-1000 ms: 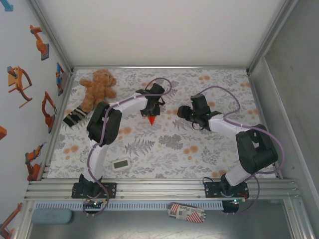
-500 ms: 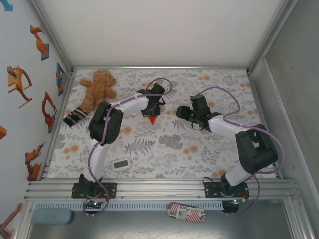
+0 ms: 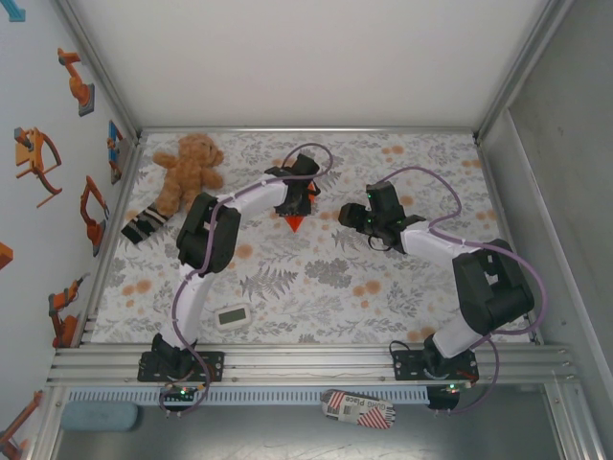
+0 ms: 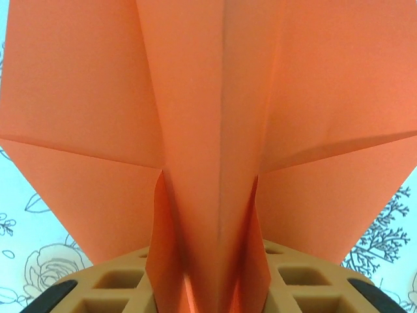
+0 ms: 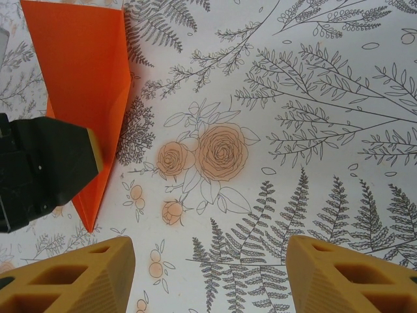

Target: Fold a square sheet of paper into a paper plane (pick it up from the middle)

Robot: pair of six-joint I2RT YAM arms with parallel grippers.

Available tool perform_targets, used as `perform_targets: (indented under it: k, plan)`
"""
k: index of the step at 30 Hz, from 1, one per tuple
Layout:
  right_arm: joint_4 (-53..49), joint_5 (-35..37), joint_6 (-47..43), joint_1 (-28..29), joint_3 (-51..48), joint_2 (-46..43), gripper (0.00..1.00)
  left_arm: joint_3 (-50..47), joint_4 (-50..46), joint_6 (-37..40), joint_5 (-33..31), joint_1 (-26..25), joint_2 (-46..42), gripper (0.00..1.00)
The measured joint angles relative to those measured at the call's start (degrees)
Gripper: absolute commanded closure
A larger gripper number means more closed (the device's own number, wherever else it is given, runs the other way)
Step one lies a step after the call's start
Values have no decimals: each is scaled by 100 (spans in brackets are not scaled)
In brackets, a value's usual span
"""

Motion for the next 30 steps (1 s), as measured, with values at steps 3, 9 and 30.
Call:
perform_targets:
  k: [3,9,30]
  plan:
    - [0,0,2,0,0,2,38,59,2,4,2,17,35,66]
    - [0,-2,31,0,2,7,38,155,-2,46,13,35,92,62]
    - [-4,2,85,0,33,24,38,387,-153,-9,74,90,57,52]
